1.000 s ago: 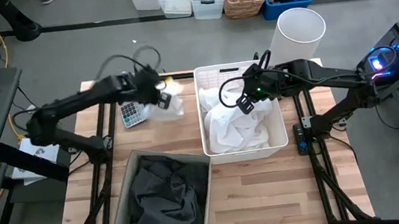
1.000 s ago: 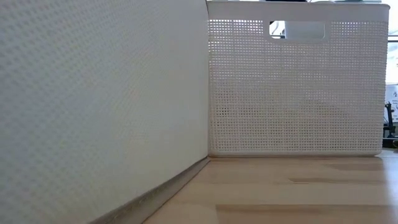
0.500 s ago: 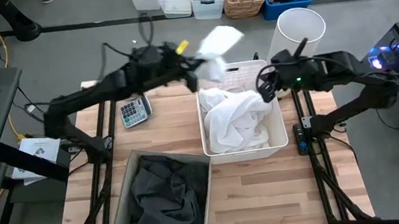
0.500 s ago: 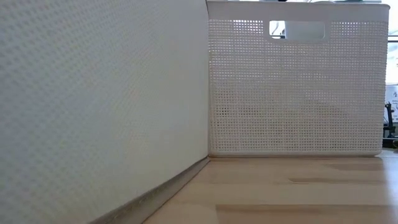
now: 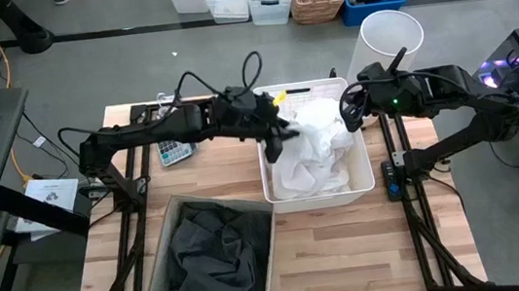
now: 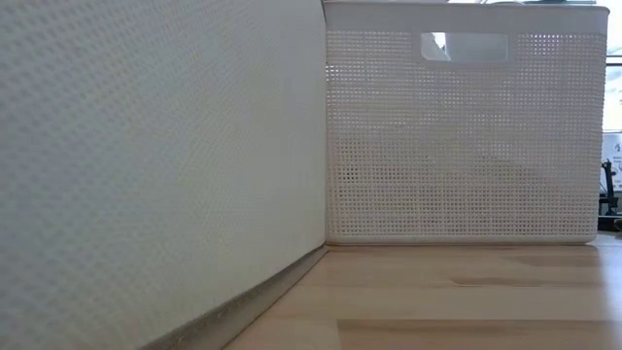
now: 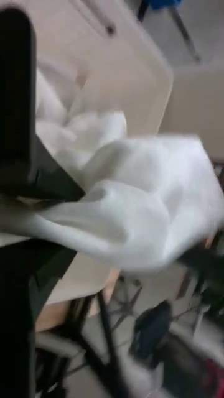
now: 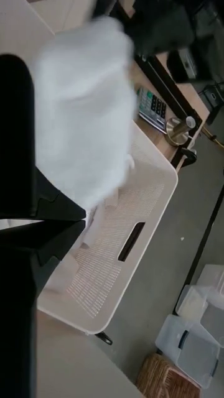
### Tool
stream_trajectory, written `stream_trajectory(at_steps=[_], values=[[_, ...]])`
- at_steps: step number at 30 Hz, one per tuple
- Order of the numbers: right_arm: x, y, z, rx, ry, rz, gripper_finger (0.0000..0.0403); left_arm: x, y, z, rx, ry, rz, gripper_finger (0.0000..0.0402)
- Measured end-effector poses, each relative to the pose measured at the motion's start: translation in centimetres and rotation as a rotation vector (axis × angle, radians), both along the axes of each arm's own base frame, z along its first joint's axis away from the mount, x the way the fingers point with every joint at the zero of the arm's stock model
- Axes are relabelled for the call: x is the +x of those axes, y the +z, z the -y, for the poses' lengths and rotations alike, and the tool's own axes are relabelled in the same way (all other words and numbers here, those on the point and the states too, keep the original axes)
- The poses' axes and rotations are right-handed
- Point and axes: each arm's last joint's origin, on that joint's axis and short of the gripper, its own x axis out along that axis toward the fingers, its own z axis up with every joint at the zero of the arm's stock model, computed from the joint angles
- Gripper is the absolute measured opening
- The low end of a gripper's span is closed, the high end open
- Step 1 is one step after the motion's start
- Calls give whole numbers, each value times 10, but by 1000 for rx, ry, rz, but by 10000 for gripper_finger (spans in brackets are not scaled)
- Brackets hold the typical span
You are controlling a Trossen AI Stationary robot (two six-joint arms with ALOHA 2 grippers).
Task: Sort clothes
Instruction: Put the white underwear into the white bin, then adjust the laundry organizer
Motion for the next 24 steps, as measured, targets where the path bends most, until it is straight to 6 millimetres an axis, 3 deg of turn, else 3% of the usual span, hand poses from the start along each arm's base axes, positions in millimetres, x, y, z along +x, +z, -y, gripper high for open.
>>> stream_trajectory(at_steps=[8, 12, 15, 19, 24], values=[[-1, -1, 0, -14, 17, -23, 0, -4, 6, 24, 123, -171, 4, 232], [-1, -1, 0, -15, 17, -27, 0, -10, 12, 25, 199, -162, 4, 280], [-1, -1, 0, -16, 17, -28, 0, -24, 23, 28, 200, -181, 0, 290], [-1, -1, 0, -21, 29, -37, 0, -61, 27, 41, 107, -203, -179, 288], [-1, -1, 2, -40, 40, -55, 0, -108, 23, 77, 136, -263, -445, 251]])
